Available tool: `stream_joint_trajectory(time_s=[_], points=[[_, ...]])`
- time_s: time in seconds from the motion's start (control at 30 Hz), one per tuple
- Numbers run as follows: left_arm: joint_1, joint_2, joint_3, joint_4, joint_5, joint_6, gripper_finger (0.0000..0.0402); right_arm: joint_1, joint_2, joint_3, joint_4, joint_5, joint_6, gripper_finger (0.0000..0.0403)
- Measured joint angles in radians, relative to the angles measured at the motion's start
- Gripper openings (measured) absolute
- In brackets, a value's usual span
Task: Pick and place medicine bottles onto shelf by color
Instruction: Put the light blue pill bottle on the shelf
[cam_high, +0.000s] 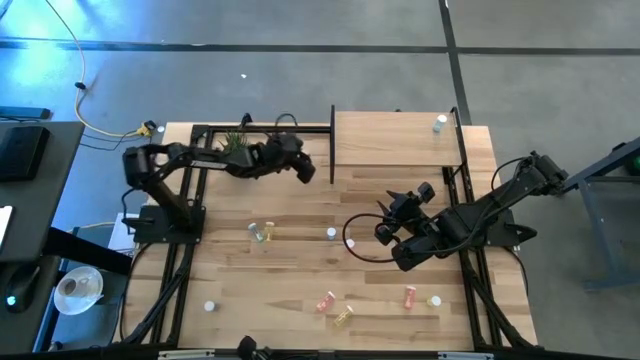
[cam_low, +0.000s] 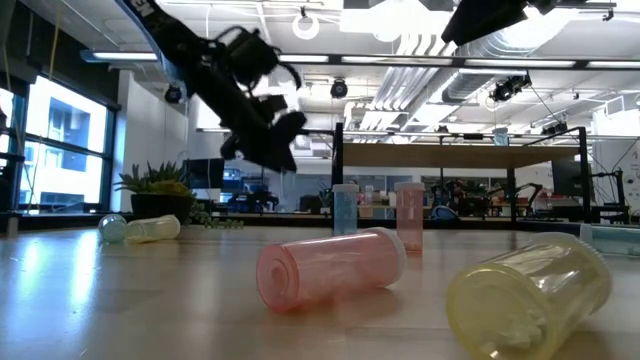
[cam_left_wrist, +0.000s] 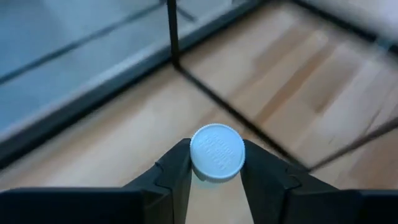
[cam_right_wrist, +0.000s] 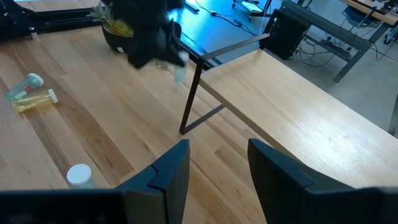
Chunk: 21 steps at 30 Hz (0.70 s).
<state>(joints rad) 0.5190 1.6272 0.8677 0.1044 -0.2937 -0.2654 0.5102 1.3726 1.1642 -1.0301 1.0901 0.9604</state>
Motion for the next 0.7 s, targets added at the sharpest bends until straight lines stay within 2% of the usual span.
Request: stream_joint_trajectory(time_s=[0.2,0.37,0.53,0.7], points=[[0.023,-0.158,0.010,-0.013,-0.001,0.043,0.0109,0.000,0.000,0.000,0.000,0.000,0.003,0.0154],[0.030,-0.246,0.080,-0.025,0.002,0.107,0.0111,0.000,0.000,0.000,0.000,-0.001,0.003,0.0154],[0.032,-0.254,0.234,-0.126,0.052,0.171,0.0107,0.000,0.000,0.000,0.001,0.000,0.003,0.0154],[0.031,-0.204,0.407,-0.238,0.093,0.229,0.0109,0.000,0.000,0.000,0.001,0.000,0.003,0.0154]])
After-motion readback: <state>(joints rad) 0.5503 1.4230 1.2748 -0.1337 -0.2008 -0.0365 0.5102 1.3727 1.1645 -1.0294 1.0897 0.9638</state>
